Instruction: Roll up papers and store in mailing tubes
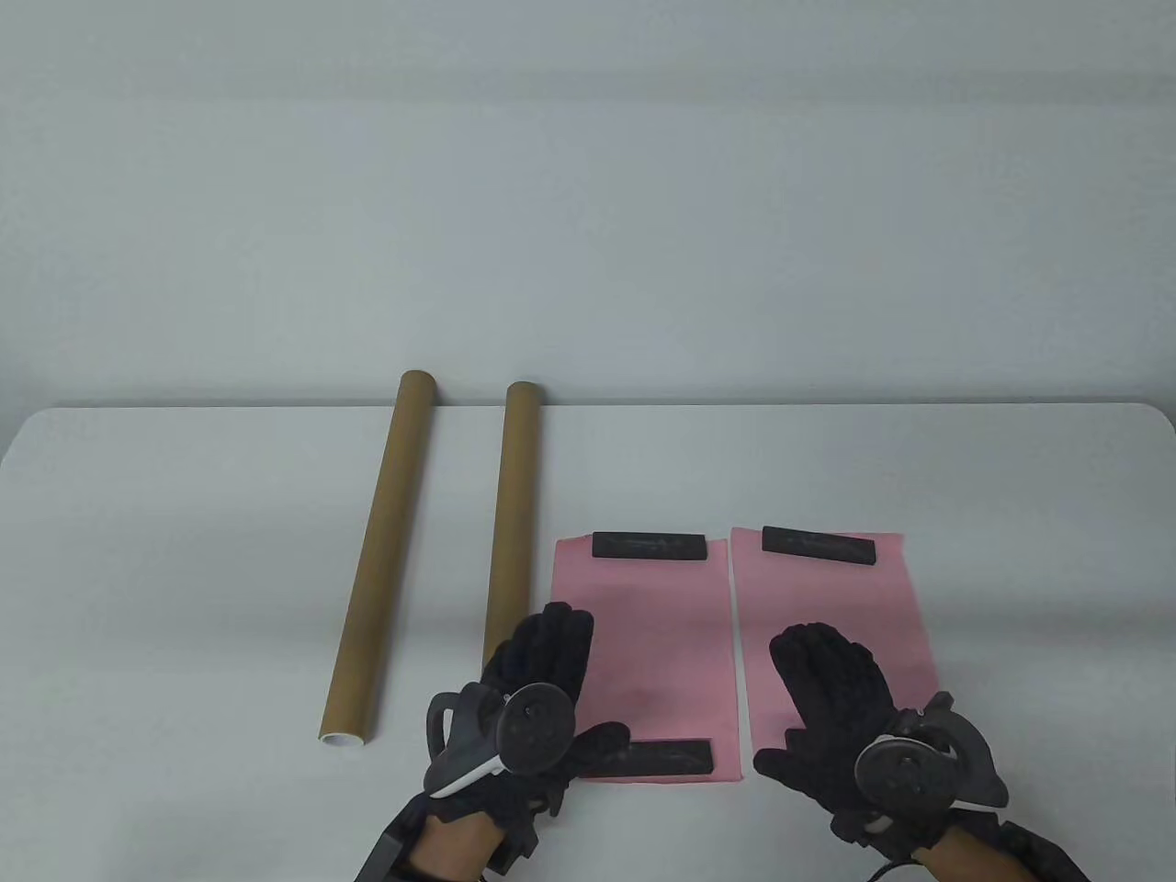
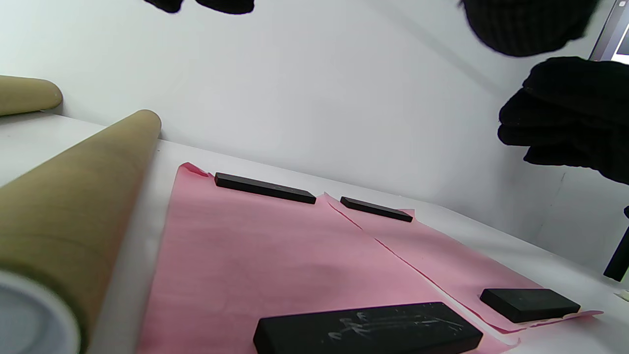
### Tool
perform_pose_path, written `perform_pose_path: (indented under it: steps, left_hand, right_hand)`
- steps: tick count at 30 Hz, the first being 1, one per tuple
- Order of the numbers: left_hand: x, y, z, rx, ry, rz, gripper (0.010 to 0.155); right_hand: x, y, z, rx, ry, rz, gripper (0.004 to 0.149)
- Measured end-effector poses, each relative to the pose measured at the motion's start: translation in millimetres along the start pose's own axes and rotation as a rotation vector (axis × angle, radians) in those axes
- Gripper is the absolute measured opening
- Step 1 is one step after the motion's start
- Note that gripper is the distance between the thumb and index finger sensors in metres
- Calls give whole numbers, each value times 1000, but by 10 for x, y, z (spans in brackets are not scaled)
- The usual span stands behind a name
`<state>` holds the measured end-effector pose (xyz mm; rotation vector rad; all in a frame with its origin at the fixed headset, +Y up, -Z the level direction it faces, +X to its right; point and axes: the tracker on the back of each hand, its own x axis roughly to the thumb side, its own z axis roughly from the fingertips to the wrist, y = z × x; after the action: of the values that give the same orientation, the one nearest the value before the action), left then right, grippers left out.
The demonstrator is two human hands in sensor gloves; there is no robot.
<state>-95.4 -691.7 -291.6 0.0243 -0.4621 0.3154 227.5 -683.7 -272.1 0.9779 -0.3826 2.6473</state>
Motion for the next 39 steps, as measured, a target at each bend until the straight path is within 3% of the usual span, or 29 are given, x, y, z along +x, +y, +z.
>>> perform_pose_path:
  steps: [18,20,23,29,35,39]
  left_hand:
    - [-52,-12,-63,-10,93,-20,105]
    - [-126,-6,-111,-43,190,-2,105]
    - [-156,-34,-170,-181,335,101,106]
    - [-154,-62,-409,-237,496,-42,107]
    - [-509,-132,-909,-393,757,-142,107]
    - [-671,-212,-1137,-468,865,-191,108]
  right_hand:
    - [-16,-100,38,-49,-3,10,101]
    - [-6,-123,44,-62,-7,16,101]
    - [4,-152,50,-75,-13,21,101]
    - [18,-175,62,-82,-26,19,101]
    - [-7,-198,97,-93,-25,23,100]
    - [1,-186,88,-84,-27,25,100]
